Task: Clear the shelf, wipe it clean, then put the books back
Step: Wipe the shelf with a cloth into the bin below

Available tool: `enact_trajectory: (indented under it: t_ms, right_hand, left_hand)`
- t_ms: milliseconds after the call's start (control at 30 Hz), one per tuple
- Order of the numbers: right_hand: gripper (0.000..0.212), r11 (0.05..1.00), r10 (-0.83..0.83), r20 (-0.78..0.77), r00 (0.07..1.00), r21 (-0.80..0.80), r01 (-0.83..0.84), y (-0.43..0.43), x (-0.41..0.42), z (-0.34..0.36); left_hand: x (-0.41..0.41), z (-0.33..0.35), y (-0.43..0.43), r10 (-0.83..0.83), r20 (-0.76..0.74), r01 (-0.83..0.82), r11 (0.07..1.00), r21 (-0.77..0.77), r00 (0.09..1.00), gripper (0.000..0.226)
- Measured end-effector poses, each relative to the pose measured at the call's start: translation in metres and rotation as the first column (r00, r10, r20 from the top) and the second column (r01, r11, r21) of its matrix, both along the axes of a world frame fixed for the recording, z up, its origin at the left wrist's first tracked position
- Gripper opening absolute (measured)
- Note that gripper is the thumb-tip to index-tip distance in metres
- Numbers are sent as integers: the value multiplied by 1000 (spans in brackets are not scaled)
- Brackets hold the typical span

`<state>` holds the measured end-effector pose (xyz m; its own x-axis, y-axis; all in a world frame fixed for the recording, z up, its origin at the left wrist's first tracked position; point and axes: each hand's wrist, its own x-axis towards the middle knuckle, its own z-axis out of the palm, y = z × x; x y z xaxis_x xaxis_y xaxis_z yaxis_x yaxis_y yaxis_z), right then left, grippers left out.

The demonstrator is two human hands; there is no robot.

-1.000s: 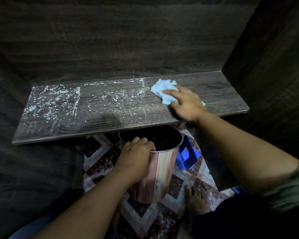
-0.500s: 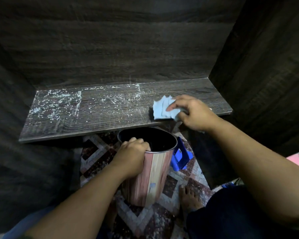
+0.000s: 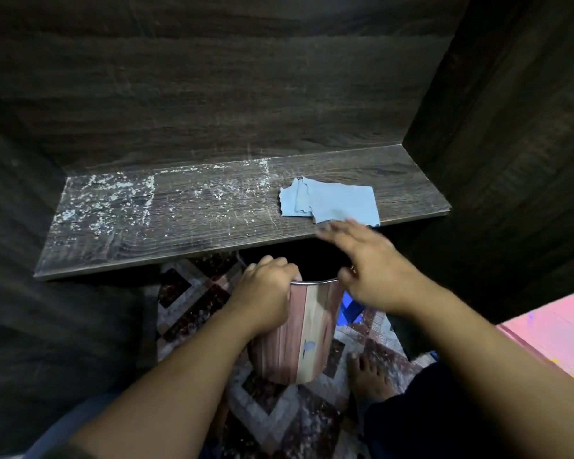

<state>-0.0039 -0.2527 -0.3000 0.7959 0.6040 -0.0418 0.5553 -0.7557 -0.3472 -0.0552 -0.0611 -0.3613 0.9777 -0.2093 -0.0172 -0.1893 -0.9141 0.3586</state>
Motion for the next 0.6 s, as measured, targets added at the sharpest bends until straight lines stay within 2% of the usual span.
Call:
enact_trajectory:
  t_ms: [67,233,333,500,600]
  right_hand:
    - [77,998,-37,-15,999,-45,36,-13,-31,-11]
    - [90,989,-3,125,992,-143,21,-25,-32,-47]
    - [67,991,-11,118,993,-134,27,-20,-16,-55]
    - [32,984,47,19,999,-172,-43,-13,-5,-54]
    - [14,992,40,-25,999,-120,-43,-20,-2,-47]
  left_hand:
    - [2,4,-5,-5,-16,5,1000,-12,1000,33]
    - [3,8,-15,-49,-9,48,998,-50,999,29]
    - [4,0,-13,-43,64,51,990,-130,997,24]
    - [14,6,-4,-51,-11,48,985,-168,999,18]
    - [23,26,10,54,36,-44,970,-238,998,26]
